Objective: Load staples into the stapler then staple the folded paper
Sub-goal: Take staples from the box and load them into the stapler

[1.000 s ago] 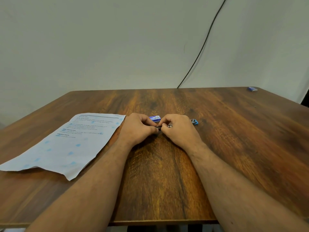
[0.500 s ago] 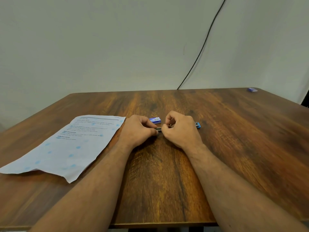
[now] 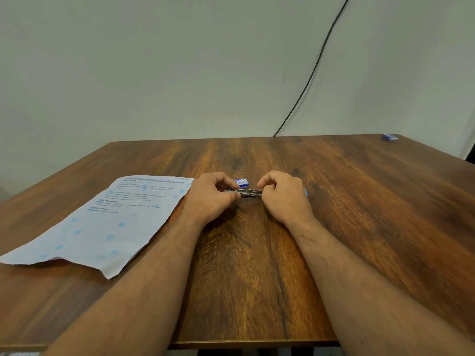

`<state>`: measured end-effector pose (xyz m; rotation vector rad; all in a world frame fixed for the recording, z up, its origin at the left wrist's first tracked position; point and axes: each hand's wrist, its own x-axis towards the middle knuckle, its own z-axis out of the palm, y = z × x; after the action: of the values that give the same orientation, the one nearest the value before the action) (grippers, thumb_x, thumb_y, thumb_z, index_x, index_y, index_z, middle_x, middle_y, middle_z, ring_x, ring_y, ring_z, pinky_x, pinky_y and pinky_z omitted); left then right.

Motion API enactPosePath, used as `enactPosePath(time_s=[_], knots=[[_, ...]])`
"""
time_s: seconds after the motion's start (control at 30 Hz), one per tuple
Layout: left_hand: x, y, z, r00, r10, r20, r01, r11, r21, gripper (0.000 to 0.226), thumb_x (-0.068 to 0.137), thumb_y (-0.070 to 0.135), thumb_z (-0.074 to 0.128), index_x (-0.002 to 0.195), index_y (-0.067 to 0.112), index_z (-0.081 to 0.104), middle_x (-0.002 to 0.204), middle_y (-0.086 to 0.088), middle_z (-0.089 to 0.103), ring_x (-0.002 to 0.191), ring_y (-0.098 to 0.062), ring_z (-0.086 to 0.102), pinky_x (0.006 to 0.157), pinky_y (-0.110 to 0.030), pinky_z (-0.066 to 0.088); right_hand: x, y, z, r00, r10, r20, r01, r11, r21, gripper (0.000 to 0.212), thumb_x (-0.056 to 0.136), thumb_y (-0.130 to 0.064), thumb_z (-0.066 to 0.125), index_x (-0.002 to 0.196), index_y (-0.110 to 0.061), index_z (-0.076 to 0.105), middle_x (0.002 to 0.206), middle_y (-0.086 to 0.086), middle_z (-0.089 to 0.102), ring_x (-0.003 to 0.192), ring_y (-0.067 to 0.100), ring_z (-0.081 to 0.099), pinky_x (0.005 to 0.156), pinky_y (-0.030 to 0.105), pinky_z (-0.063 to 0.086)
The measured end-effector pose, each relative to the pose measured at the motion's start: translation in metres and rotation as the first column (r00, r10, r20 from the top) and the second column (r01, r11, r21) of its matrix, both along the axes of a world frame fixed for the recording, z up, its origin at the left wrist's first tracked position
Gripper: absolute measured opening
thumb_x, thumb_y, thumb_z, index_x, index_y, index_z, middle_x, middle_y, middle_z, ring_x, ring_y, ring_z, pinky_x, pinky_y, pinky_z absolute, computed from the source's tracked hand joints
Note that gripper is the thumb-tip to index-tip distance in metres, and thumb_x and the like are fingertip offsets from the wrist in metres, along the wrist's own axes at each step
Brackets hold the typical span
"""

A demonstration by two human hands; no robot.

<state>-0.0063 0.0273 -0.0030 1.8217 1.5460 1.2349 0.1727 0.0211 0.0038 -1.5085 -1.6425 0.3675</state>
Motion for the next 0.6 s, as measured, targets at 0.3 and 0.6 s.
enactPosePath(time_s=[0.3,0.6], knots=[[-0.0008,-0.0017,0.0018,0.995,0.007,0.101,-0.019,0.993,0.119,0.028,0.085,0.016,0.077,0.108,0.026,0.064,0.090,0.009,0.074,0.069,-0.001,0.064,0.065,-0.014,0.050,0.0005,0.0039,-0.0022,0.994,0.086,0.061,-0.087,0.996,0.005,0.029,0.095,-0.013,0.054,0.103,-0.028,0.077,0.104,-0.008,0.074,0.090,0.007,0.064,0.084,0.024,0.050],[-0.0017,-0.0002,0.0014,0.981,0.039,0.189,-0.053,0.996,0.072,0.023,0.085,0.015,0.078,0.104,0.021,0.065,0.093,0.003,0.077,0.080,-0.012,0.074,0.078,-0.036,0.062,0.0033,0.0052,-0.0050,0.990,0.142,0.025,-0.143,0.989,0.032,0.026,0.097,-0.016,0.058,0.101,-0.035,0.076,0.097,-0.016,0.071,0.084,0.005,0.066,0.081,0.031,0.056]])
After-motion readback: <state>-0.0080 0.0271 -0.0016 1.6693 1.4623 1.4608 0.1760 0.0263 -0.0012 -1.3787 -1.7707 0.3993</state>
